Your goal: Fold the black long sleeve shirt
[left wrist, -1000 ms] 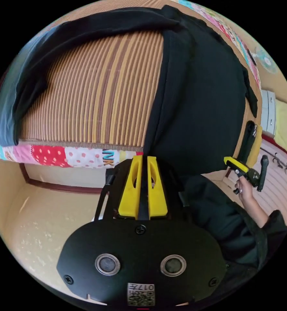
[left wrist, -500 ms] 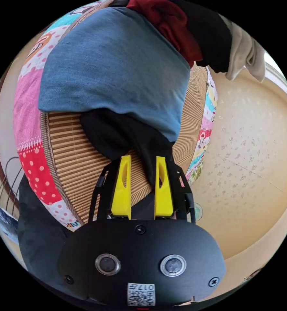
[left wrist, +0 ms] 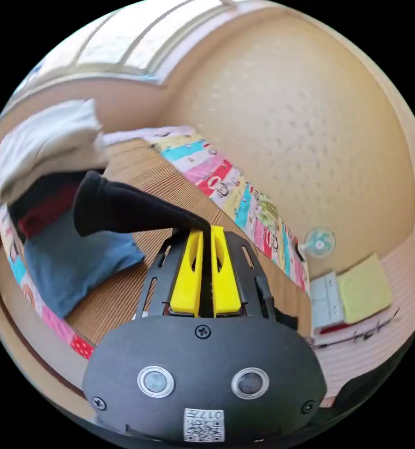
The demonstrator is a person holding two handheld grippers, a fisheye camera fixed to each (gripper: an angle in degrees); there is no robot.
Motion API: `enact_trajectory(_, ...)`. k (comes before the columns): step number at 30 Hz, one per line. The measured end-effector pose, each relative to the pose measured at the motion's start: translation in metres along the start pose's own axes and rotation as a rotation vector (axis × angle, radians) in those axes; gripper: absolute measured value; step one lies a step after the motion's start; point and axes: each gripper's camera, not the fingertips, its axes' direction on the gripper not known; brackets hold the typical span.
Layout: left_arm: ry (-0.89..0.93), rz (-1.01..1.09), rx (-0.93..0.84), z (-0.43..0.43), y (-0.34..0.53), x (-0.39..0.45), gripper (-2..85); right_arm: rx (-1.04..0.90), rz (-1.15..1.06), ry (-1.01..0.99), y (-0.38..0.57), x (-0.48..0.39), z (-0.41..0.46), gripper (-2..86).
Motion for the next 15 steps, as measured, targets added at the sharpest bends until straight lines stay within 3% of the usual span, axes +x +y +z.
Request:
enact_trajectory(2, 0.072, 0.263, -0.024, 0.035, 0.005, 0.087, 3.1, 0.037, -0.003, -0.041, -0.004, -0.001, -0.011, 0.2)
enact_trajectory(4, 0.226, 0.491, -0.205, 0.111, 0.046, 0.172, 3.6, 0.064, -0.006, -0.067, -0.007, 0.001, -0.019, 0.2)
enact_trajectory(7, 0.374, 0.539, -0.466, 0.197, 0.117, 0.214, 4.6, 0.092, 0.008, -0.100, -0.006, 0.011, -0.026, 0.3)
enact_trajectory(9, 0.411, 0.517, -0.530, 0.215, 0.142, 0.216, 5.0, 0.106, 0.042, -0.154, -0.001, 0.026, -0.028, 0.6)
enact_trajectory(15, 0.290, 0.338, -0.548, 0.222, 0.155, 0.167, 6.0, 0.241, 0.147, -0.373, 0.007, 0.082, -0.045, 2.8)
